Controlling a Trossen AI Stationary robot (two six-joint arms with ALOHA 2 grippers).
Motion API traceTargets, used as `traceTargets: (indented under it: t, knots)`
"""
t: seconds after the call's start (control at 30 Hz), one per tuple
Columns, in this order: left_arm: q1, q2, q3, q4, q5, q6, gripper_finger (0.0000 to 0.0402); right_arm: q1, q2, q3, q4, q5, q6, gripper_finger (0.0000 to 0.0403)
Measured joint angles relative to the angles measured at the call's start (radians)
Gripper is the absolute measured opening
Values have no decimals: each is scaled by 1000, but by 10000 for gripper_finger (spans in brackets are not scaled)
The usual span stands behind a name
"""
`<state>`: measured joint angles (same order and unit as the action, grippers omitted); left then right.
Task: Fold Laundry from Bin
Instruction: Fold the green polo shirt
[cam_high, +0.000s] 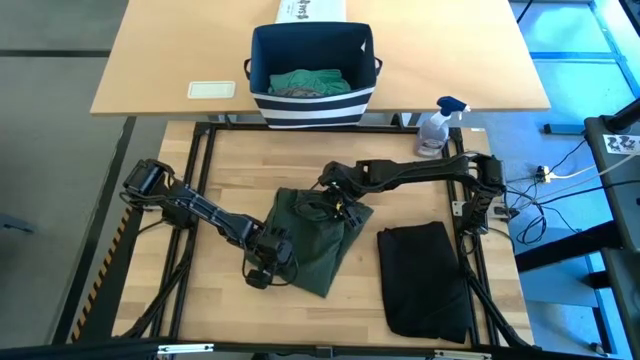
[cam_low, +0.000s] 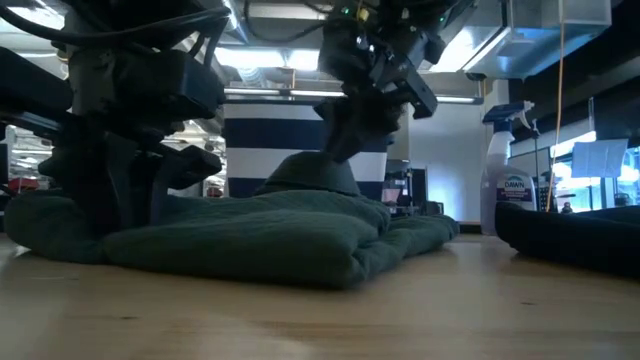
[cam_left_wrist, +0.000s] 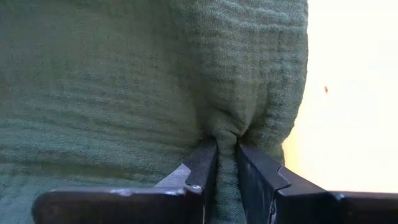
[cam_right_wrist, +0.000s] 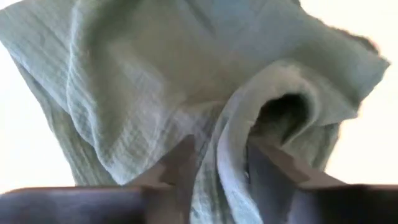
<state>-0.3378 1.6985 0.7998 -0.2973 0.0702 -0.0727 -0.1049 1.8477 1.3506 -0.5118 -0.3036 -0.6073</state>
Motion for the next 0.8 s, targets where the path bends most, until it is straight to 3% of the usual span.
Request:
traceTargets:
  t: [0.23,0.8]
  knots:
    - [-4,-2,2,-38,-3,-4,57,0,14,3,-86,15,2,13]
    - [-106,-38,3,-193,-7,-4,57,-68,-32,52,-284,24,84,3]
